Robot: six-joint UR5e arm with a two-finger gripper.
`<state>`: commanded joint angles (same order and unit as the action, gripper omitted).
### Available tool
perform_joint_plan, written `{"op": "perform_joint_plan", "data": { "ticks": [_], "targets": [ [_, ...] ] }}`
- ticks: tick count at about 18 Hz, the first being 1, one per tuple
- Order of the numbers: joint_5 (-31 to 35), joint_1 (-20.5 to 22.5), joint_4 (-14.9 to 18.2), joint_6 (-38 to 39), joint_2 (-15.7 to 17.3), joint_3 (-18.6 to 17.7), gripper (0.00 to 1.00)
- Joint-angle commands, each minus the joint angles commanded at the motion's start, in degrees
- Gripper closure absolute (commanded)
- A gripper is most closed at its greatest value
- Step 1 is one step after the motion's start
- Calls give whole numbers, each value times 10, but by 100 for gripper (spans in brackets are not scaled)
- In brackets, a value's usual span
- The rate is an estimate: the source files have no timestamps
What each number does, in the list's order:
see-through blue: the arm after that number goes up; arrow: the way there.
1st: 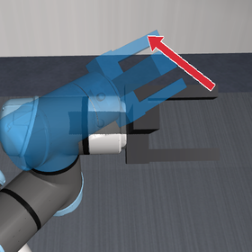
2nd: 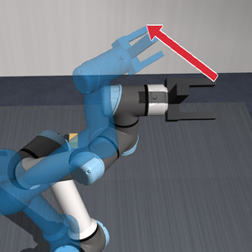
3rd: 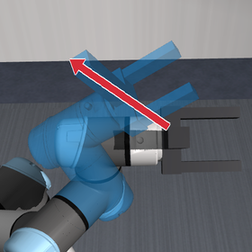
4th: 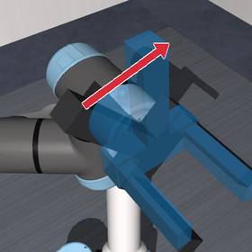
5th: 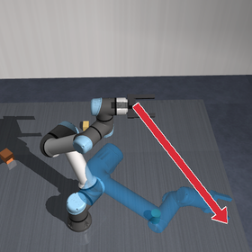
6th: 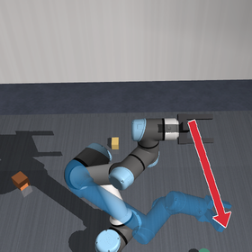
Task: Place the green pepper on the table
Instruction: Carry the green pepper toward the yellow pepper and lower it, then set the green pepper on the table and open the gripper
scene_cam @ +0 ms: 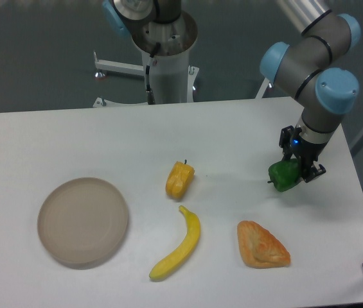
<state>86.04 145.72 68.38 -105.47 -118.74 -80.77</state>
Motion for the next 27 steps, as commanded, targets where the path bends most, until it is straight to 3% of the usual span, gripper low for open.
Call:
{"op": "perform_joint_plan", "data": {
  "ticks": [13, 27],
  "targets": [
    [-71, 6, -22, -2, -3, -33, 52],
    [-83, 7, -22, 0, -8, -39, 52]
  ]
}}
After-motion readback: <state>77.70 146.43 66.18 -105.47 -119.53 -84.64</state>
